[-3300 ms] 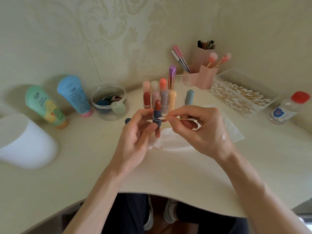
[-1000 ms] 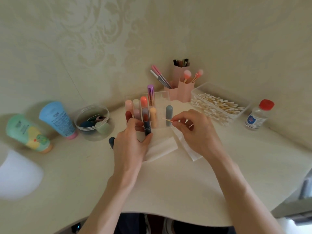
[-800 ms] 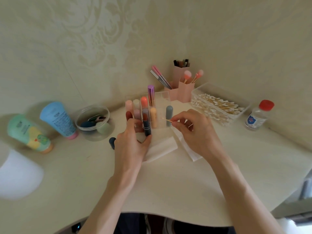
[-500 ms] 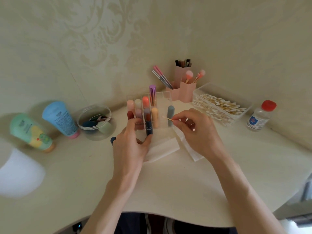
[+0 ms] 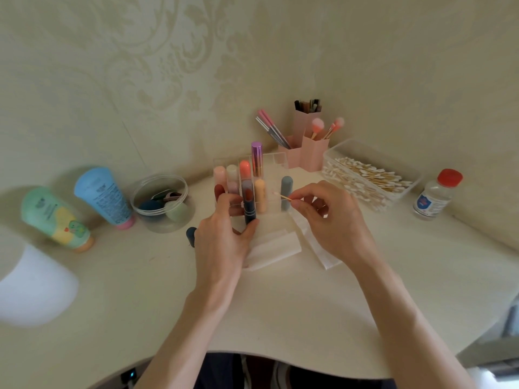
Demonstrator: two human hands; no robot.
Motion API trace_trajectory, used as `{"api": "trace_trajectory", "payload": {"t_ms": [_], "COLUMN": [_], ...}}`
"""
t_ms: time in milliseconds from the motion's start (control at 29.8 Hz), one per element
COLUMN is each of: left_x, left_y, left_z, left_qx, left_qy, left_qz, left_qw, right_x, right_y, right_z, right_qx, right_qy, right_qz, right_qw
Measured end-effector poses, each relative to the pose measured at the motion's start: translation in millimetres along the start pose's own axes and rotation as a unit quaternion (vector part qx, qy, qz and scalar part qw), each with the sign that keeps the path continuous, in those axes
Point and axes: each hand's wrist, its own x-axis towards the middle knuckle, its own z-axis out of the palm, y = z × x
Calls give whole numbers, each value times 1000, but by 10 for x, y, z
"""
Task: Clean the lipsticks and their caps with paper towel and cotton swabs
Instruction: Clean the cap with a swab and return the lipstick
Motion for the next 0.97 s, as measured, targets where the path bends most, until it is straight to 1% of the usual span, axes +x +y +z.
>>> {"api": "trace_trajectory", "payload": {"t_ms": [335, 469, 503, 570, 637, 704, 771, 838, 905, 972], "left_x": [-15, -18, -25, -71, -148, -175, -149, -92, -75, -87], "left_y": [42, 56, 59, 66, 66, -13, -168, -343, -467, -521], "left_z": [-47, -74, -96, -174, -306, -457, -593, -693, -734, -755], "left_qx": [0, 4, 14, 63, 117, 144, 183, 222, 234, 220], "left_qy": [-9, -8, -6, 14, 51, 64, 44, -1, -41, -54], "left_qz": [-11, -3, 10, 61, 123, 157, 156, 138, 112, 98], "left_qw": [1000, 1000, 1000, 996, 984, 975, 970, 965, 965, 969], "right_x": [5, 6, 5, 4, 6, 1, -11, -26, -39, -49], "right_y": [11, 14, 10, 0, -20, -48, -76, -94, -104, -111], "right_z": [-4, 1, 1, -3, -9, -10, 9, 42, 73, 99], "right_qx": [3, 13, 19, 39, 61, 77, 74, 68, 72, 70], "right_qy": [-2, 5, 8, 14, 16, 12, -1, -13, -20, -27], "right_qz": [4, 1, 0, -3, -10, -23, -39, -46, -46, -46], "right_qw": [1000, 1000, 1000, 999, 998, 997, 997, 996, 996, 996]}}
